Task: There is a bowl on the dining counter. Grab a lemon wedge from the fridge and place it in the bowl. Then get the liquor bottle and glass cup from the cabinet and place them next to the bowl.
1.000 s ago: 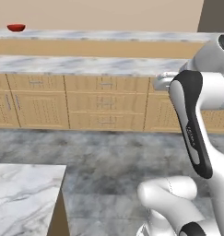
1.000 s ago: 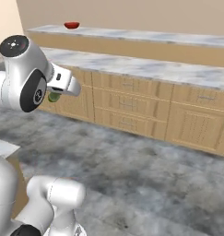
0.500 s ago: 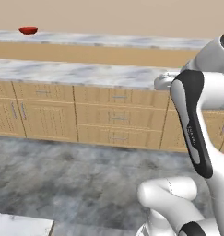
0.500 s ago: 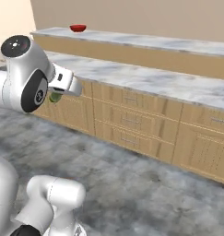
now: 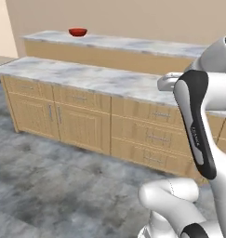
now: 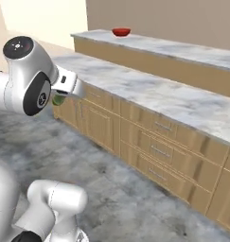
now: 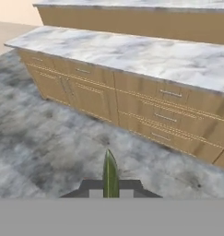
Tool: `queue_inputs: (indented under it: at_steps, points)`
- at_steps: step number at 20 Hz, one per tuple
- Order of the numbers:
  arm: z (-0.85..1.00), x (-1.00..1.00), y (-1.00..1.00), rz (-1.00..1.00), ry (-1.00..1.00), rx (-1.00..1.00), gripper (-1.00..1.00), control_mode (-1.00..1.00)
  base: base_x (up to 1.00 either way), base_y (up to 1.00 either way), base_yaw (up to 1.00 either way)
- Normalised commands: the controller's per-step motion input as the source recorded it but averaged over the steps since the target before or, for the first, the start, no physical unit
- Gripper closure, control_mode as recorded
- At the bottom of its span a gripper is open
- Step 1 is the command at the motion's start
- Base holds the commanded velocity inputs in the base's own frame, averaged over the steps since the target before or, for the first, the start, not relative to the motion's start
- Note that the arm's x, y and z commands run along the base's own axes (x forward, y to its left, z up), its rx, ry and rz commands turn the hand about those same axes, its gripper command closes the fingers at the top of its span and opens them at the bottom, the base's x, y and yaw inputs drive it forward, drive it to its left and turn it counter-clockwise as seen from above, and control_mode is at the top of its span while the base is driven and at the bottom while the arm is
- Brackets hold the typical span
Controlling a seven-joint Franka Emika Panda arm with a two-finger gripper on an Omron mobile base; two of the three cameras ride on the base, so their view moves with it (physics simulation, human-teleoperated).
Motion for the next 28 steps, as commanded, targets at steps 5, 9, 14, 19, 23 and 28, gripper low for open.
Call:
queue_inputs:
  at_steps: [5,9,14,19,23,28]
  points:
    - [0.0,0.0,0.0,0.0,0.0,0.0,1.0,1.0,1.0,0.0,0.51]
    - [0.0,0.0,0.0,0.0,0.0,0.0,1.0,1.0,1.0,0.03,0.47]
    - [0.0,0.0,0.0,0.0,0.0,0.0,1.0,1.0,1.0,0.28,0.42]
    - [0.0,0.0,0.0,0.0,0.0,0.0,1.0,1.0,1.0,0.35,0.4]
    - [0.0,0.0,0.0,0.0,0.0,0.0,1.0,1.0,1.0,0.33,0.38]
    - [0.0,0.0,0.0,0.0,0.0,0.0,1.0,1.0,1.0,0.17,0.27]
